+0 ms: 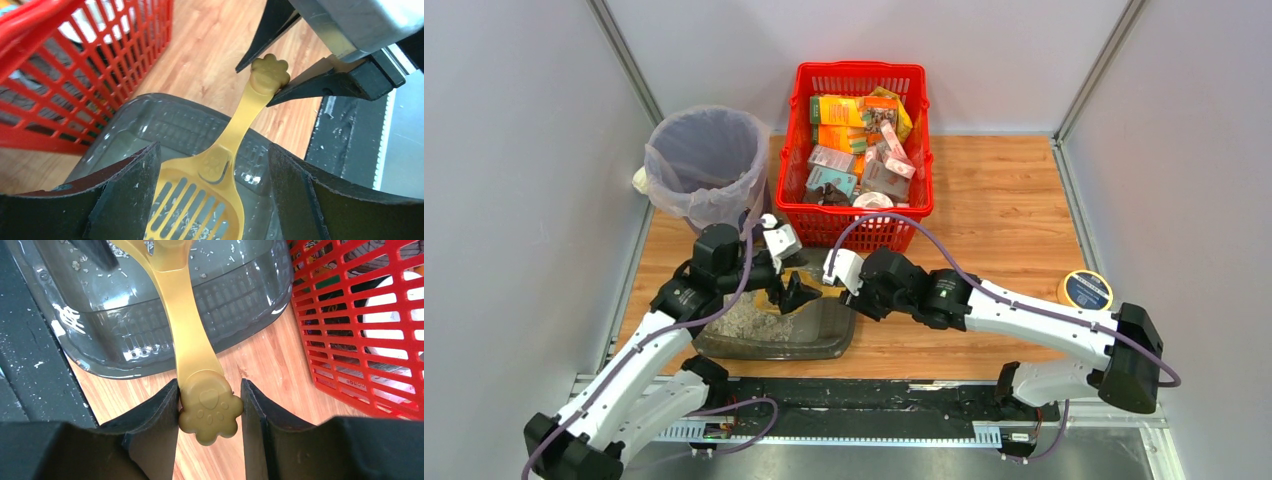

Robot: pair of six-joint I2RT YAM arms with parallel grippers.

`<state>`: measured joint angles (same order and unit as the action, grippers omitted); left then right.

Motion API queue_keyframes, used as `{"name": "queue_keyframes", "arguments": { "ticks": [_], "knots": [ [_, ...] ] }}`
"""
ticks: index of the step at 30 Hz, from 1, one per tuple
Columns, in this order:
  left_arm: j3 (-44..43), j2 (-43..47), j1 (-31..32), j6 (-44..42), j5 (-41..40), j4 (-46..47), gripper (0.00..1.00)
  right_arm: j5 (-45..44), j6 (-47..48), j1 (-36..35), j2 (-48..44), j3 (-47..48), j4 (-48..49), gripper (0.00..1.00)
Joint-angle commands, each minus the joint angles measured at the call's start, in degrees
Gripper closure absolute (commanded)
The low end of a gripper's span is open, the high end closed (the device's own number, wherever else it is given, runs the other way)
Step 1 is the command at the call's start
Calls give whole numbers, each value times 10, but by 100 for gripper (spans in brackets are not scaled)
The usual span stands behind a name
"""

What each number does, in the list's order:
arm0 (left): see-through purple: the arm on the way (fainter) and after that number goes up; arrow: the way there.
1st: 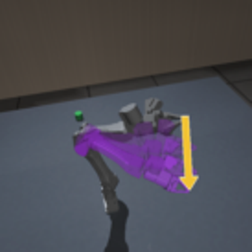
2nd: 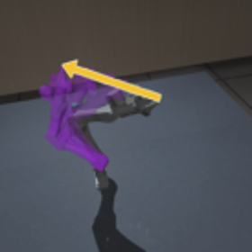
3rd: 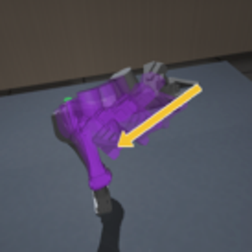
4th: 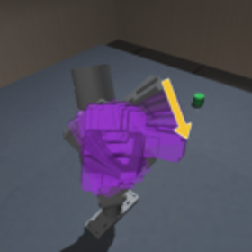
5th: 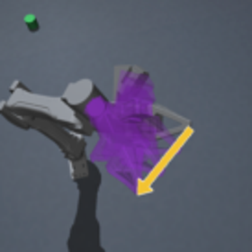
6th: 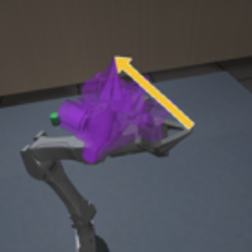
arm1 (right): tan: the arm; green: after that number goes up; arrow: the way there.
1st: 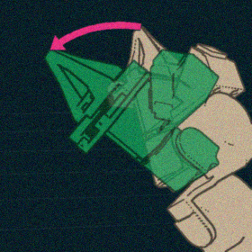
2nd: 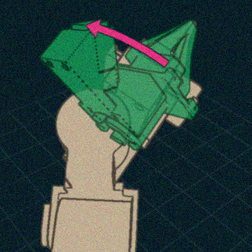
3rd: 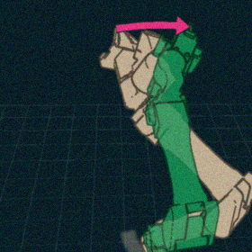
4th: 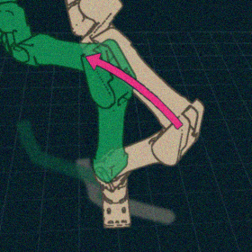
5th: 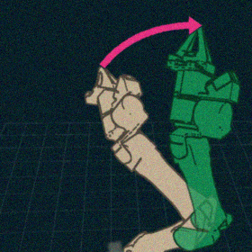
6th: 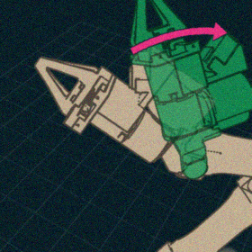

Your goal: Clean the litter box

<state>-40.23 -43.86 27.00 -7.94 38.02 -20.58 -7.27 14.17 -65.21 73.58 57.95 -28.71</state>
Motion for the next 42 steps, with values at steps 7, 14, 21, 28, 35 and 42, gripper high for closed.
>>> {"name": "queue_keyframes", "arguments": {
  "ticks": [7, 14, 21, 28, 35, 42],
  "knots": [
    [1, -88, 52, 5, 70, 65, 14, 45, -16, 2, -8, 30, -23, 85],
    [4, -110, 59, 1, 100, 43, 14, 39, -13, 1, -13, 37, -18, 85],
    [-9, -155, 67, -2, 96, 22, 14, 47, -6, 2, -12, 44, -14, 85],
    [-7, -155, 72, -5, 79, 21, 37, 38, -5, 2, -12, 37, 4, 84],
    [-6, -156, 74, 4, 88, 26, 60, 13, -14, 2, -40, 3, 59, 79],
    [-8, -152, 75, 4, 116, 26, 97, -23, -27, 6, -80, -51, 133, 65]
  ]
}}
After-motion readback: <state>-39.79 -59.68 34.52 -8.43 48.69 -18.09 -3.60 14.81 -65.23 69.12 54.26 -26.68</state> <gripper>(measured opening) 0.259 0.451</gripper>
